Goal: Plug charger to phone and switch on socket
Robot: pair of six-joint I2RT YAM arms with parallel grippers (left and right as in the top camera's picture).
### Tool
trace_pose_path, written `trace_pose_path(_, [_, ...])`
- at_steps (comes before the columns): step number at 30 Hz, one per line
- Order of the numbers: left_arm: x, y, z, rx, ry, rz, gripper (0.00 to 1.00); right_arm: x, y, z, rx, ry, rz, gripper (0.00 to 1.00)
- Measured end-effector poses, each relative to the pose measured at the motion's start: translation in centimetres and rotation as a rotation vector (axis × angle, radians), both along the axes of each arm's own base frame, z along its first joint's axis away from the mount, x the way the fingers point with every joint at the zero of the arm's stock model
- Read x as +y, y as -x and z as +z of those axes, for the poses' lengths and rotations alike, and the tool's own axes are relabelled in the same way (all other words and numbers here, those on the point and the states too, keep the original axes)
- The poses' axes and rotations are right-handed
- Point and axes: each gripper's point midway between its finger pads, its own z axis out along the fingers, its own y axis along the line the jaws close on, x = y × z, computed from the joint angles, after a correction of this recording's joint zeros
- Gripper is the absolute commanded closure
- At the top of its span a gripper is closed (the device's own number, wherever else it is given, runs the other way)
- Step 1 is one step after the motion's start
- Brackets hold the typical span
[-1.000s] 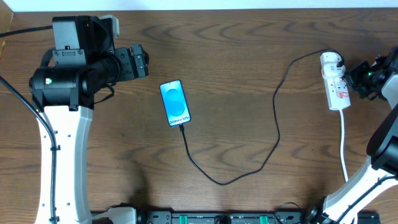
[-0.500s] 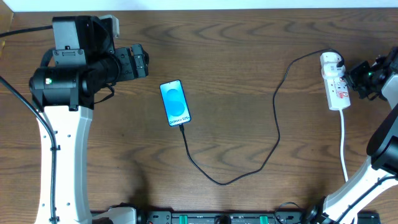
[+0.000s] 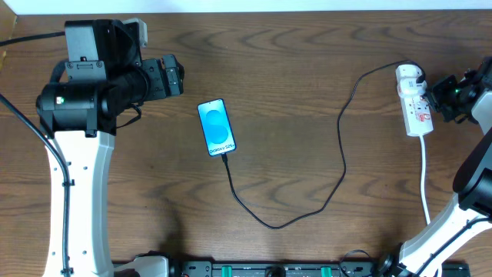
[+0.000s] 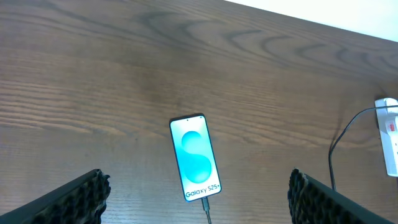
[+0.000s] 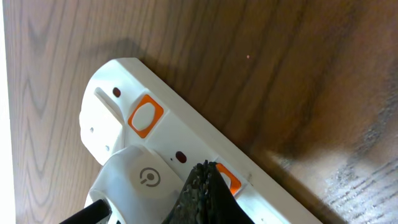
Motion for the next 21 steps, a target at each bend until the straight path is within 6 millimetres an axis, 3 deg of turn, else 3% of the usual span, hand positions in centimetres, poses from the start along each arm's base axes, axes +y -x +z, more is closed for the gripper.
trace_pose_path(21, [-0.01,0.00,0.00,0.000,0.000,0.000,0.06,0.73,0.55,0.11,0.071,-0.042,-0.090,0.99])
